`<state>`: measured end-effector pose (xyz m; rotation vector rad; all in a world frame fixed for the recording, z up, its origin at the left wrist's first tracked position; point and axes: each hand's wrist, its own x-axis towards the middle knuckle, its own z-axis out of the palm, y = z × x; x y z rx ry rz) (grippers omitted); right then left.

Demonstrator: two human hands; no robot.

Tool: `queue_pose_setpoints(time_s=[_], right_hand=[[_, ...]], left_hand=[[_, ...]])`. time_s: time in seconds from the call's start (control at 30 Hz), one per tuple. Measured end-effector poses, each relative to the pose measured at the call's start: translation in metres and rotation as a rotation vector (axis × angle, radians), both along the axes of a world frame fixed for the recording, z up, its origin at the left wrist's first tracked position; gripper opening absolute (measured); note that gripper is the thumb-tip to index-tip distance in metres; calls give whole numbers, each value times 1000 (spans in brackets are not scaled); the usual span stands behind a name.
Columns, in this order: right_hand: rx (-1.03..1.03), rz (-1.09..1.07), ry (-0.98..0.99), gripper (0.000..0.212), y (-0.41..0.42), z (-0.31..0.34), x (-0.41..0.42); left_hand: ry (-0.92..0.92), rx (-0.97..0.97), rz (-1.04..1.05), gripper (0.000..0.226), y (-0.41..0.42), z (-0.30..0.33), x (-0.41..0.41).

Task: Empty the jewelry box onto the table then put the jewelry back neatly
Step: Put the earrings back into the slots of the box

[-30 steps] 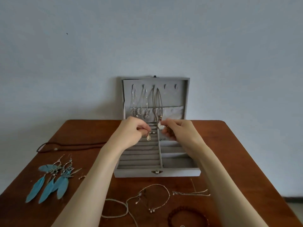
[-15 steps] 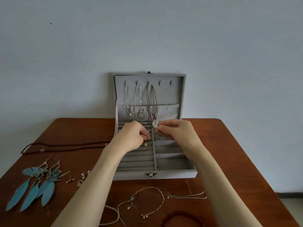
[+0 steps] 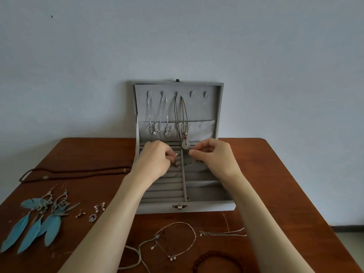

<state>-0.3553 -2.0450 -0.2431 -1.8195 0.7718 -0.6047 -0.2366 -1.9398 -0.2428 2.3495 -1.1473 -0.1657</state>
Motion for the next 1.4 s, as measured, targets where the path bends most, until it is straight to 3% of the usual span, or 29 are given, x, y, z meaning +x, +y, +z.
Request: queue_pose_setpoints(time_s=[0.2,0.33,0.67,0.77,0.9,0.97,1.23,1.4], right_hand=[[53,47,20,8,1,1,-2],[233,65,-19,11,2,2,-5],[426,134,-94,8,5,5,-6],[352,128,-67,6,5,4,-6],[-111,80,151,9,3,0,-5],[-221,70,203,9,1,4,-8],[-363,164,562,17,4,7,-9],[-403,112,607,16,12,4,-3]], left_hand=[[-136,72,24,19,0,-5,1],[-193,15,68,11,-1,-6,2],[-216,41,39,19,0,0,-3],[-212,59,18,20,2,2,-4],[-193,35,19,16,3,2,-3],[-194,39,22,16,3,3,-4],[-149,69,12,21,4,2,-4],[-142,74,5,21,4,2,-3]])
